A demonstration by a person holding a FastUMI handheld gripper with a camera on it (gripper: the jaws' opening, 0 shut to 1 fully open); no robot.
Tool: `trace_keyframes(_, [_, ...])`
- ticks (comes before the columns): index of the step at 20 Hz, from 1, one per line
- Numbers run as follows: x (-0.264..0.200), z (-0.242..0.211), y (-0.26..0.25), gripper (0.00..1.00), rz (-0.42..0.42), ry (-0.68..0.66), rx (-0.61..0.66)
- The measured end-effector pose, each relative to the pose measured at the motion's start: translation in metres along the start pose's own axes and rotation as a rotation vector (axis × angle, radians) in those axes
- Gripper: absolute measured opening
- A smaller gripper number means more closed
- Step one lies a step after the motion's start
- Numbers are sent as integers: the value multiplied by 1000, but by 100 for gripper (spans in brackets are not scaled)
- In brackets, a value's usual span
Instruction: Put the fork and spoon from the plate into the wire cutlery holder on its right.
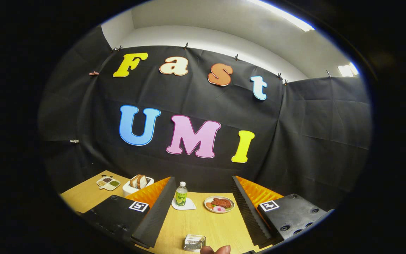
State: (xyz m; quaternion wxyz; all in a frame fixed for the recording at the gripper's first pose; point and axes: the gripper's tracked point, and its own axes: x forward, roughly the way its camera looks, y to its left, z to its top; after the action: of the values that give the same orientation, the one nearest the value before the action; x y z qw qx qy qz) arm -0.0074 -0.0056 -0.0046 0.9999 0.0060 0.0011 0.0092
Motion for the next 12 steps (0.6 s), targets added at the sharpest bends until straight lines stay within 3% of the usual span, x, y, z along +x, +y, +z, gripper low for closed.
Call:
trace_keyframes(8, [0,-1,3,98,16,6,-5])
trace_keyframes(12, [-4,-16,32,98,108,66,20])
